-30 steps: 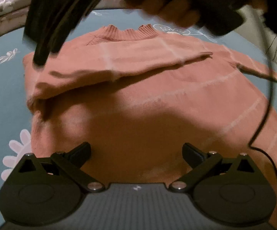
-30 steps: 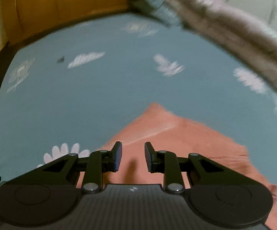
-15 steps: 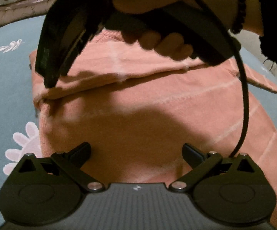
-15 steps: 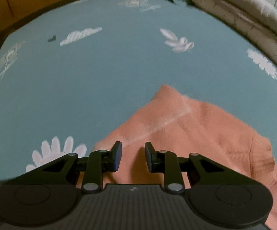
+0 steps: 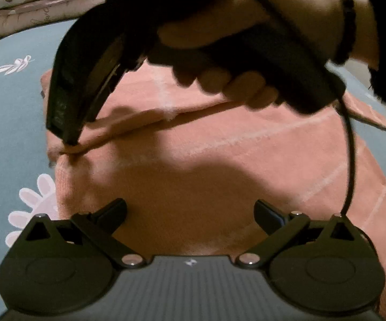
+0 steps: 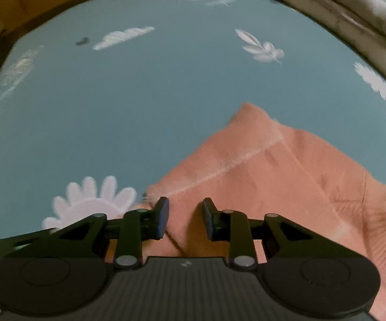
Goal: Fold clothes
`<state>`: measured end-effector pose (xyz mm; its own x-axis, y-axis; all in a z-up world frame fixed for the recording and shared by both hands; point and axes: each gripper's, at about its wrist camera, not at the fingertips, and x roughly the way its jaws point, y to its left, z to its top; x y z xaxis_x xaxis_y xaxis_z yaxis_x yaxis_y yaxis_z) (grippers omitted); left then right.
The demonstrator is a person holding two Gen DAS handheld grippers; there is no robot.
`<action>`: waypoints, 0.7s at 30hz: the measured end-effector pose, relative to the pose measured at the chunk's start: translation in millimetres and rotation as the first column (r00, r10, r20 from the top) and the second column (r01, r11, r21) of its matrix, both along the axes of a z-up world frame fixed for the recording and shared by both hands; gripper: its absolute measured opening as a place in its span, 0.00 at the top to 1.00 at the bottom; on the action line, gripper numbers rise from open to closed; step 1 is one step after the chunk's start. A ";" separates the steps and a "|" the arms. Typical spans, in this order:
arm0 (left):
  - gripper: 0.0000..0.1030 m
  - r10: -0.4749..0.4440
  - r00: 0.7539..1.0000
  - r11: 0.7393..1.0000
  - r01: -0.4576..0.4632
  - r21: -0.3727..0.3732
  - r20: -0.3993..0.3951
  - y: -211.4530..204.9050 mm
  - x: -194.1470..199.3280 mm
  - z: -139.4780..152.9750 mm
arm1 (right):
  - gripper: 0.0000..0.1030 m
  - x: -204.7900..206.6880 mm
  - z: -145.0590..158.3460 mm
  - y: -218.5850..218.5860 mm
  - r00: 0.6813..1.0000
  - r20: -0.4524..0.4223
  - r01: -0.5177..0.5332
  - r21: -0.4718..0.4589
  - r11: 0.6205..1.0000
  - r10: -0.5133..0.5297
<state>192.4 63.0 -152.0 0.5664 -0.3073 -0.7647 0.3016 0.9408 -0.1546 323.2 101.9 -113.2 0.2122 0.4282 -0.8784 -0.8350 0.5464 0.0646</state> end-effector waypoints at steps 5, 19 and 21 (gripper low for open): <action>0.02 0.006 1.000 1.000 -0.006 -0.003 0.006 0.9 1.2 1.4 | 0.49 -7.9 17.9 -3.2 0.999 0.020 -0.030 0.013 0.999 0.030; 0.01 -0.026 0.999 0.999 0.025 0.041 0.027 -2.8 1.7 -2.9 | 0.80 -42.7 0.3 1.0 0.954 0.278 -0.089 -0.084 0.993 0.109; 0.01 -0.028 0.999 0.999 0.027 0.043 0.030 -3.2 1.6 -3.3 | 0.76 -39.6 -1.0 -2.8 0.962 0.260 -0.073 -0.059 0.996 0.086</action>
<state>194.0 59.8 -155.3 0.5812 -0.2903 -0.7602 0.3314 0.9377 -0.1048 283.6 99.2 -114.3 0.4048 0.4115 -0.8166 -0.8601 0.4745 -0.1873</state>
